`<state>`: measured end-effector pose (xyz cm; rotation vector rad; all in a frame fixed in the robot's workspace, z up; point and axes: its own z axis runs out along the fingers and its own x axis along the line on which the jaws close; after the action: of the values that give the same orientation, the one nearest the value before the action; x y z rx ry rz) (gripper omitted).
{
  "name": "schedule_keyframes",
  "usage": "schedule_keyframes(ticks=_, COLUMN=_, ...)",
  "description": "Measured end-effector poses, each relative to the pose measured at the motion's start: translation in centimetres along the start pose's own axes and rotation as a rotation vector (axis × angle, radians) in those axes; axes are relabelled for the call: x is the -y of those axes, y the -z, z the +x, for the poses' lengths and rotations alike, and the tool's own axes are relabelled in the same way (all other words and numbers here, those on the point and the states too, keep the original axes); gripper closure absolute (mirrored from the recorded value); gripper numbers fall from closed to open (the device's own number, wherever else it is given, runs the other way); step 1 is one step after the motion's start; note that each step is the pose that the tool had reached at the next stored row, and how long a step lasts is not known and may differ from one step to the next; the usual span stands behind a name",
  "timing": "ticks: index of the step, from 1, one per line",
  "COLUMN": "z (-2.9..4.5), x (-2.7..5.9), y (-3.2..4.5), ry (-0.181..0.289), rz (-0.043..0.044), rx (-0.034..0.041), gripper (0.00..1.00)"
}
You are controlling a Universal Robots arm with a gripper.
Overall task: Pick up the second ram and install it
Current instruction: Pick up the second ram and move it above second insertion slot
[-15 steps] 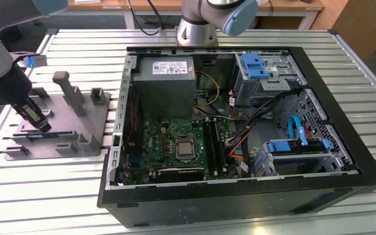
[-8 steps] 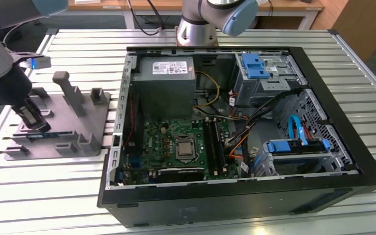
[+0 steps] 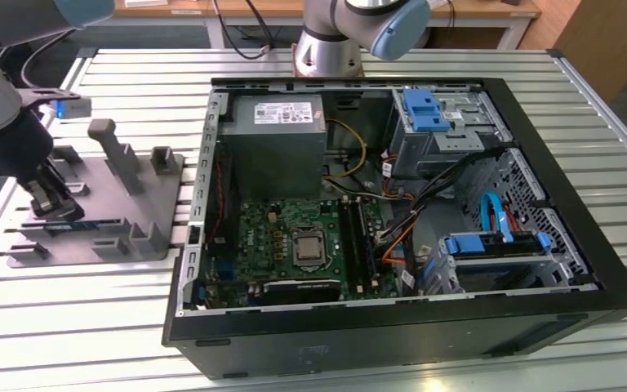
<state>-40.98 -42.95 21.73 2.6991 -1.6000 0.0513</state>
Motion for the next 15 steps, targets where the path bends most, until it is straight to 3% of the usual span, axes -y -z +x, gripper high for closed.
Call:
schedule_keyframes(ticks=8, z=0.0, x=0.0, y=-0.02, ry=-0.153, rz=-0.0045, rx=-0.0021, gripper=0.9)
schedule_keyframes(ticks=10, z=0.0, x=0.0, y=-0.03, ry=-0.257, rz=-0.0077, rx=-0.0035, gripper=0.9)
schedule_keyframes(ticks=15, z=0.0, x=0.0, y=-0.06, ry=-0.338, rz=-0.0102, rx=-0.0047, gripper=0.9)
